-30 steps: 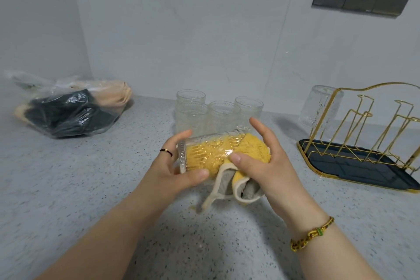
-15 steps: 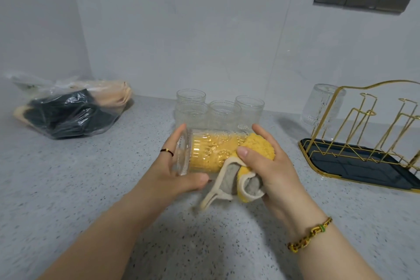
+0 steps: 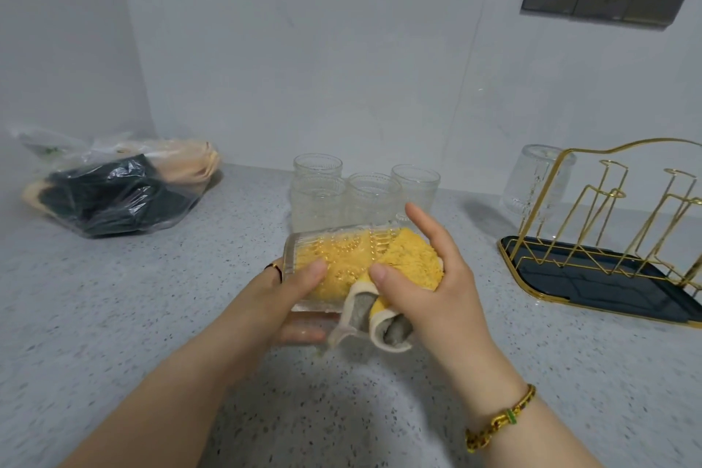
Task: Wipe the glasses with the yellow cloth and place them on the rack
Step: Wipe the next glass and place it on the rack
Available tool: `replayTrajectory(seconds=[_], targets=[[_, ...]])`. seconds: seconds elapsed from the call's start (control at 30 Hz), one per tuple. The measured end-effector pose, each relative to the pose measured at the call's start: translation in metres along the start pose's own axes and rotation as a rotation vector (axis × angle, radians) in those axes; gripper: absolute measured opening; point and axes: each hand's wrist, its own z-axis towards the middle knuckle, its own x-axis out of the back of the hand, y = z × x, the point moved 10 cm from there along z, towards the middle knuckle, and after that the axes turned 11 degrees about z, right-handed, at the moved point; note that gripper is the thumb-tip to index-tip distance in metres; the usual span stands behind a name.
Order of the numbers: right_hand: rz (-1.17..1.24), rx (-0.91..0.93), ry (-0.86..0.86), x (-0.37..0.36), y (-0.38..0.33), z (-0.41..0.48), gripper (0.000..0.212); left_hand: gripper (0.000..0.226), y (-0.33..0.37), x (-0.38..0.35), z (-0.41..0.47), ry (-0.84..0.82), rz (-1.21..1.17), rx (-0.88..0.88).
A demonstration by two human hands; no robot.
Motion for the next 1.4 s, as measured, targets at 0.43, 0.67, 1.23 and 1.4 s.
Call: replayTrajectory(seconds=[0.43, 0.67, 1.23, 1.4], targets=[[-0.228, 0.053, -0.169, -0.029, -0.003, -0.009, 0.077, 0.051, -0.006, 0.004, 0.006, 0.019, -0.196, 0.036], [0.229, -0.209, 0.069, 0.004, 0.033, 0.003, 0.060, 0.095, 0.008, 0.009, 0.008, -0.008, -0.097, -0.124], [0.289, -0.283, 0.064, 0.000, 0.041, 0.000, 0.063, 0.066, 0.013, 0.016, 0.007, 0.065, -0.113, -0.171], [-0.024, -0.117, -0.093, -0.020, 0.011, -0.004, 0.082, 0.037, 0.004, 0.012, 0.008, 0.063, -0.164, -0.063]])
